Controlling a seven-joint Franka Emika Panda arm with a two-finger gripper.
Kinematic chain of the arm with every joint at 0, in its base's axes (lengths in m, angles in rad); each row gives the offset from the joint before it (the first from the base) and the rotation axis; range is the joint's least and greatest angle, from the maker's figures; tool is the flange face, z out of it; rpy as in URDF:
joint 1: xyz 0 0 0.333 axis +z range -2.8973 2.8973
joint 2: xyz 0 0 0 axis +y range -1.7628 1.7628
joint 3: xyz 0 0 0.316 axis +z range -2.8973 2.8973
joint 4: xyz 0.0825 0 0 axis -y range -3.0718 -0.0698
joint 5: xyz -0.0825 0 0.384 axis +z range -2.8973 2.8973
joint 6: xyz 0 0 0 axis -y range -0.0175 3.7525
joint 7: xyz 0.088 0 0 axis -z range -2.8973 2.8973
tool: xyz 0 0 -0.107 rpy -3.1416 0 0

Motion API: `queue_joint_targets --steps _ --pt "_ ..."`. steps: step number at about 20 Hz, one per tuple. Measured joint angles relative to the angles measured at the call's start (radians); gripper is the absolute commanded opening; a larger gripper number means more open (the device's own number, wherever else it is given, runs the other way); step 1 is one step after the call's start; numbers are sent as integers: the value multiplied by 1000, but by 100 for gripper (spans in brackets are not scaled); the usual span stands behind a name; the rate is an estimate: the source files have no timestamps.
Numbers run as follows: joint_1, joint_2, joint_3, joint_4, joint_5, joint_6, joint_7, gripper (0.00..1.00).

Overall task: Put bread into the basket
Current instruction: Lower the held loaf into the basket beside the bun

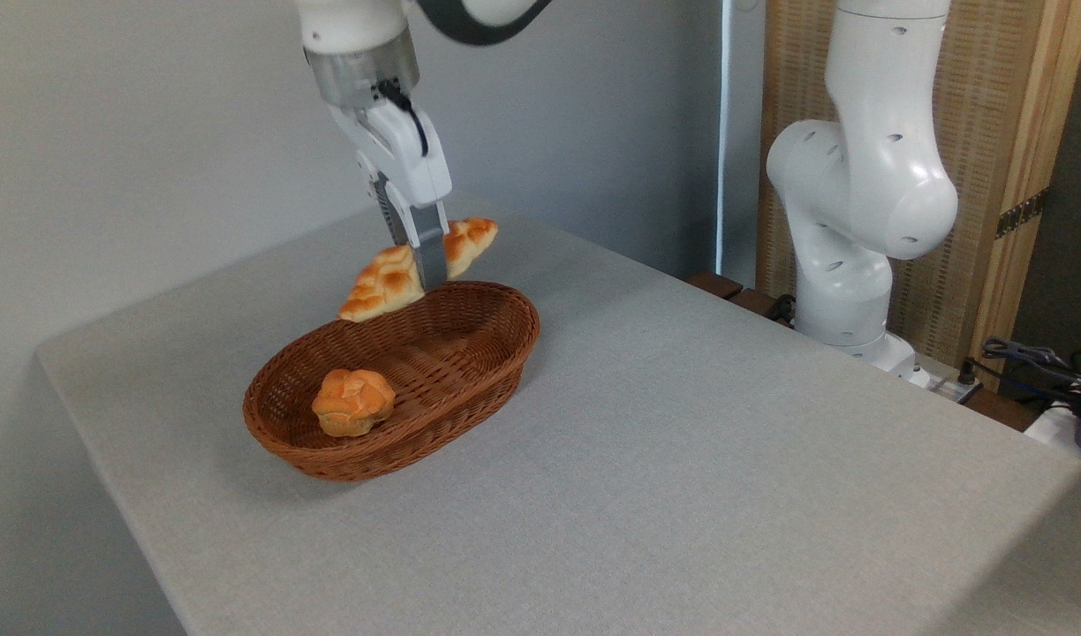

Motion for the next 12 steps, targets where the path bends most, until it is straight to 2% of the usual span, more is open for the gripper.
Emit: queue_joint_targets --steps 2,3,5,8,12 --pt "-26 6 0 -46 0 55 0 60" --pt "-32 8 0 -67 1 88 0 71" --pt "-38 10 0 -101 10 136 0 100" --pt "-39 11 0 -123 31 152 0 100" --pt "-57 11 0 -137 34 152 1 100"
